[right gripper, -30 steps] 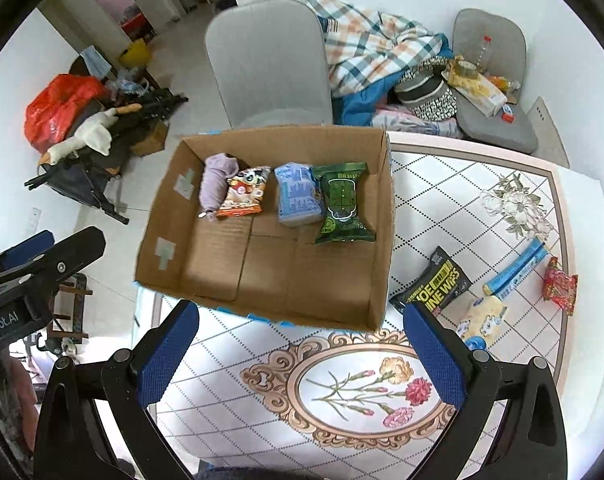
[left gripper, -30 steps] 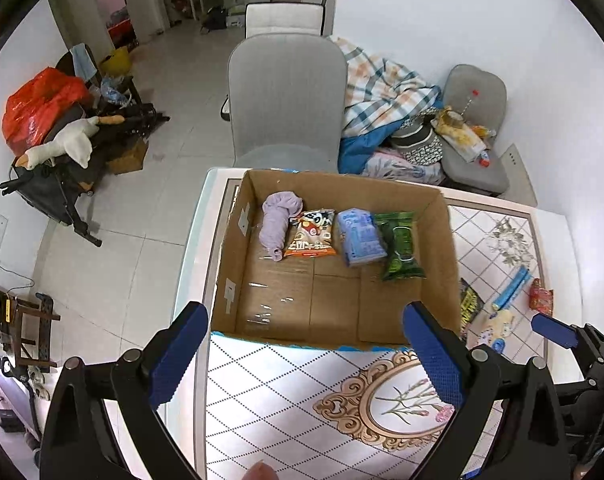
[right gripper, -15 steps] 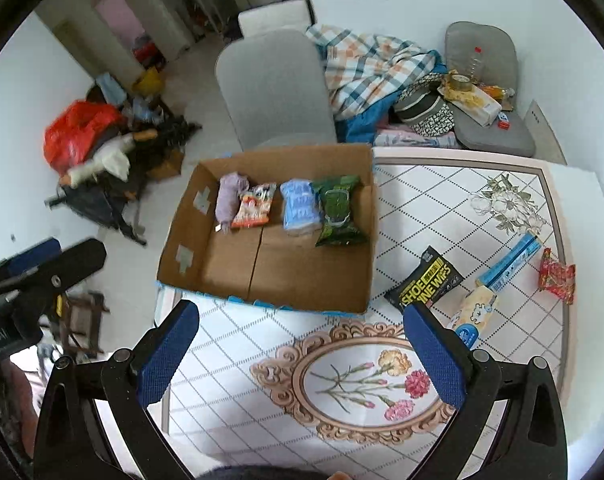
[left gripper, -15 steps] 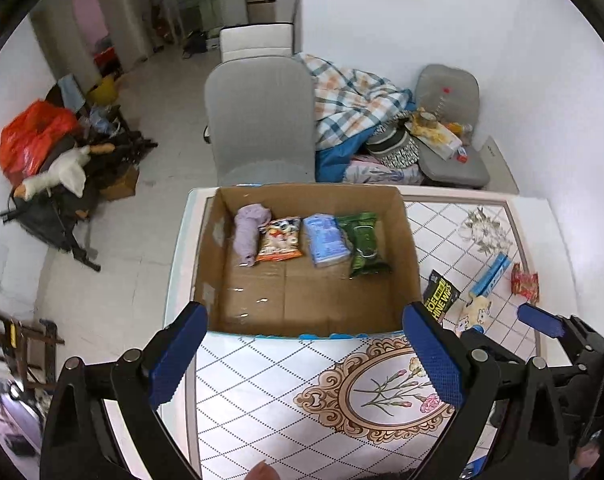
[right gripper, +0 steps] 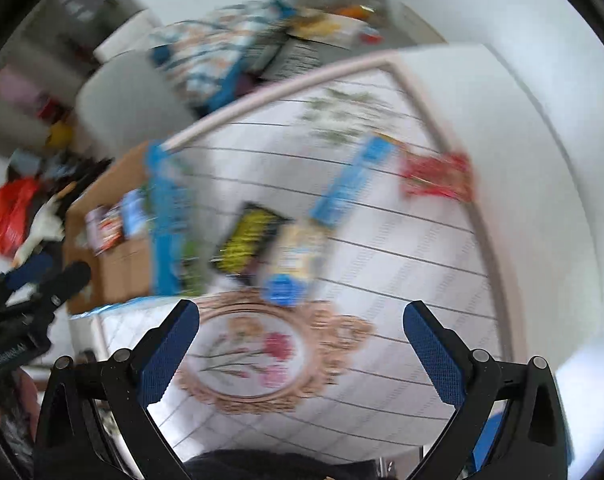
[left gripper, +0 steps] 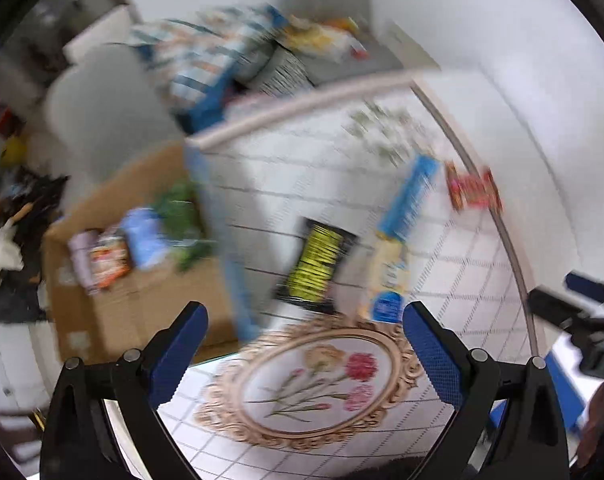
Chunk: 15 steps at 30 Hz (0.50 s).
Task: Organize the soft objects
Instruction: 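Grasp the yellow tissue pack with left tool while right tool grasps the red bag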
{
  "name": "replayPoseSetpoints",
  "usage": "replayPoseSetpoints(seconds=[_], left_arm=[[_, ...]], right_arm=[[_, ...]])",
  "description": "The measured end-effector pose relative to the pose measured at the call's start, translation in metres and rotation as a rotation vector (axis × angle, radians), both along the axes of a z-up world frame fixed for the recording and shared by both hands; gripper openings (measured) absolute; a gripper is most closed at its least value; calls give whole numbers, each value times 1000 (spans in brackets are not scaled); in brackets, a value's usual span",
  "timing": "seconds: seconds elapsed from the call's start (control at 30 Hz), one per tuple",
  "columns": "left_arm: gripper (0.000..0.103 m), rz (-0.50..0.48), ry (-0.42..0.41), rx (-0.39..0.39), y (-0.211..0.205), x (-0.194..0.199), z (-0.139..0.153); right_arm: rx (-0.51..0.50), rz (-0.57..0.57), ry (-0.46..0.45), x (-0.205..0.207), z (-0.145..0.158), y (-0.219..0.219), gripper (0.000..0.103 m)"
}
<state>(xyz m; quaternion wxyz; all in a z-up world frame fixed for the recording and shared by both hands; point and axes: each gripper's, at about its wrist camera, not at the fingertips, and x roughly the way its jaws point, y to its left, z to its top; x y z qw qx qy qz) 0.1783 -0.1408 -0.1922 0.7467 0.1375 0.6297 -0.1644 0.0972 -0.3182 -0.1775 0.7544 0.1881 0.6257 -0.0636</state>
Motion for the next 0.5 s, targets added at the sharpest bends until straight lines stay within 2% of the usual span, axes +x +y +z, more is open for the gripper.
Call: replayPoseSetpoints(seconds=[0.07,0.2,0.37,0.43,0.5], left_arm=[[100,-56,56,24,-31,2,-28],[100,-134,171,125,-84,5,-98],[99,-116,260,189,-101,10,-153],[87,-91,288,181,-101,12,-162],[64,-61,325,176,-98,13,-170]], right_arm=[[-2,-48,28,-7,-15,-34,103],[-6,-96,75,-14,-47,-78,103],[8,-156,133,1,-95,-131,103],[-6,-148,135,18,-108,-142,103],[-23,-75,130,41,-119,-148,103]])
